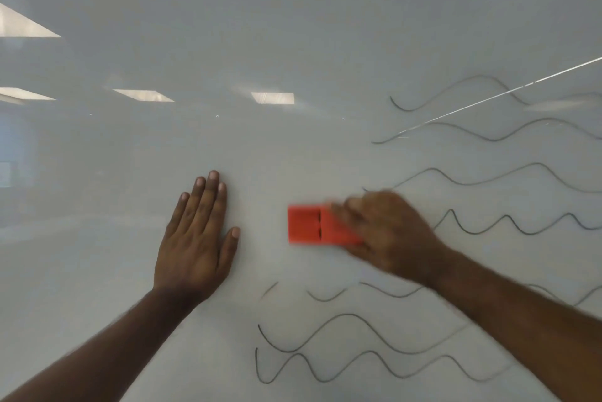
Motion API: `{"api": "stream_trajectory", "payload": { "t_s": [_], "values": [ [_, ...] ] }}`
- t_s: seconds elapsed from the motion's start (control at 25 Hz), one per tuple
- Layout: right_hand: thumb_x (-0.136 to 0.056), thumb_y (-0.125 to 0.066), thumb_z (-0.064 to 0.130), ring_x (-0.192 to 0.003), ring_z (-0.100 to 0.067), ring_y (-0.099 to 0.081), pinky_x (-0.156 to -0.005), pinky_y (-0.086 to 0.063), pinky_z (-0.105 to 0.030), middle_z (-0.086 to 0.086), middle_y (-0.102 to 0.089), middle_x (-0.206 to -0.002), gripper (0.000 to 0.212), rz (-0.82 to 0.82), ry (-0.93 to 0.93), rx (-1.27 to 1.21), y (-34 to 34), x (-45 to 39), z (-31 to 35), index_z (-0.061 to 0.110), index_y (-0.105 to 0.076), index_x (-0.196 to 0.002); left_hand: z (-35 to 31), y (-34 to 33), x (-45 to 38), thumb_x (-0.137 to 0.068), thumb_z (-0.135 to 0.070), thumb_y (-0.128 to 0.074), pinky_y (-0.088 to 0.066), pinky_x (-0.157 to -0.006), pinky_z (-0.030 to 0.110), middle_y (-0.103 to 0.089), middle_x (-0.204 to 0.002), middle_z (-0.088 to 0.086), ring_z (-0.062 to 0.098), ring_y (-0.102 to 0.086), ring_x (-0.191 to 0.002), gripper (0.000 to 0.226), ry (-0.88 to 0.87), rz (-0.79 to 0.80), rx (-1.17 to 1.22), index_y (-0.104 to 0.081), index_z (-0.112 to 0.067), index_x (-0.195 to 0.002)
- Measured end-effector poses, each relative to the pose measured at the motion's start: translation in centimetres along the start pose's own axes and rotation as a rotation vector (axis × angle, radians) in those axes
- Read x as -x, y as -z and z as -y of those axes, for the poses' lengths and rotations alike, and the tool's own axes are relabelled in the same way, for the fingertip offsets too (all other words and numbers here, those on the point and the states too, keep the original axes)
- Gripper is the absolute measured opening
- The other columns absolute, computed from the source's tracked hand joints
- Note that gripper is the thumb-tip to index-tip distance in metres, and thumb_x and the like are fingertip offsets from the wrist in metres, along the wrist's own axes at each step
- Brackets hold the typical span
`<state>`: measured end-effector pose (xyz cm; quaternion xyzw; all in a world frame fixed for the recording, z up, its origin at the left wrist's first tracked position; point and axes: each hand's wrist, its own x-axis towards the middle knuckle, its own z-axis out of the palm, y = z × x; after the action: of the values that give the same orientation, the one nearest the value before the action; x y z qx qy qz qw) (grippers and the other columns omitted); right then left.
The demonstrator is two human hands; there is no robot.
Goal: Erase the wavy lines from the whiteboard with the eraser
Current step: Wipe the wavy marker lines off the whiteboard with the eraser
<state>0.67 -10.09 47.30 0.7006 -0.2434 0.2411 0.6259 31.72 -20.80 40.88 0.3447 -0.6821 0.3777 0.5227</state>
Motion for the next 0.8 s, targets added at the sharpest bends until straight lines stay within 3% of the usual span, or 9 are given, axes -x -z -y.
{"api": "stream_trajectory", "payload": {
  "t_s": [0.16, 0.24, 0.32, 0.52, 0.64, 0.72, 0.8],
  "values": [
    [-0.092, -0.065, 0.038, -0.087, -0.036, -0.057, -0.076, -0.040, -0.042, -0.017, -0.061, -0.102, 0.059, -0.158, -0.479, 0.074, -0.5, -5.4, -2.3, 0.001, -0.055, -0.136, -0.2, -0.3, 1.7, -0.103, -0.034, -0.034, -0.015, -0.128, 0.043, -0.019, -0.168, 0.014, 0.028, -0.015, -0.157, 0.065, -0.003, 0.005, -0.015, -0.025, 0.001, -0.157],
    [-0.090, -0.066, 0.037, -0.087, -0.035, -0.054, -0.076, -0.040, -0.041, -0.016, -0.059, -0.100, 0.059, -0.210, -0.574, 0.018, -1.3, -6.5, -0.6, 0.002, -0.055, -0.136, -0.1, -0.5, 2.4, -0.104, -0.033, -0.032, -0.013, -0.128, 0.042, -0.019, -0.168, 0.014, 0.027, -0.015, -0.157, 0.064, 0.000, 0.003, -0.017, -0.025, 0.001, -0.157],
    [-0.092, -0.063, 0.036, -0.084, -0.034, -0.054, -0.074, -0.039, -0.042, -0.016, -0.059, -0.099, 0.059, -0.194, -0.491, -0.057, -2.1, -5.3, 2.6, 0.000, -0.053, -0.137, -0.1, -0.6, 2.9, -0.104, -0.032, -0.031, -0.011, -0.129, 0.041, -0.019, -0.168, 0.014, 0.028, -0.014, -0.157, 0.063, -0.004, 0.002, -0.018, -0.025, 0.001, -0.157],
    [-0.094, -0.064, 0.026, -0.083, -0.026, -0.058, -0.075, -0.049, -0.039, -0.007, -0.063, -0.100, 0.048, 0.047, 0.064, -0.102, -2.9, 4.0, 12.8, 0.005, -0.057, -0.136, 0.3, -0.8, 3.9, -0.104, -0.028, -0.030, -0.010, -0.129, 0.039, -0.018, -0.168, 0.013, 0.027, -0.013, -0.157, 0.061, -0.015, 0.013, -0.033, -0.023, 0.000, -0.158],
    [-0.094, -0.061, 0.023, -0.084, -0.019, -0.059, -0.076, -0.050, -0.033, 0.000, -0.065, -0.101, 0.038, 0.087, 0.339, -0.111, -2.5, 4.7, 11.8, 0.011, -0.062, -0.131, 0.3, -0.7, 4.2, -0.105, -0.028, -0.030, -0.010, -0.129, 0.039, -0.020, -0.167, 0.015, 0.026, -0.012, -0.157, 0.060, -0.012, 0.021, -0.038, -0.025, 0.002, -0.156],
    [-0.097, -0.058, 0.025, -0.082, -0.022, -0.060, -0.073, -0.050, -0.034, -0.003, -0.067, -0.099, 0.035, 0.012, 0.276, -0.087, -2.2, 2.9, 9.0, 0.009, -0.064, -0.128, 0.5, -0.5, 4.6, -0.105, -0.029, -0.029, -0.012, -0.129, 0.040, -0.020, -0.167, 0.015, 0.027, -0.013, -0.157, 0.060, -0.016, 0.034, -0.043, -0.026, 0.002, -0.156],
    [-0.098, -0.058, 0.032, -0.081, -0.028, -0.059, -0.074, -0.046, -0.039, -0.009, -0.065, -0.097, 0.044, -0.059, 0.001, -0.027, -2.2, 1.4, 6.6, 0.004, -0.061, -0.132, 0.5, -0.6, 4.9, -0.105, -0.029, -0.028, -0.012, -0.128, 0.041, -0.018, -0.167, 0.015, 0.027, -0.013, -0.157, 0.060, -0.022, 0.044, -0.045, -0.023, 0.001, -0.157]
  ]
}}
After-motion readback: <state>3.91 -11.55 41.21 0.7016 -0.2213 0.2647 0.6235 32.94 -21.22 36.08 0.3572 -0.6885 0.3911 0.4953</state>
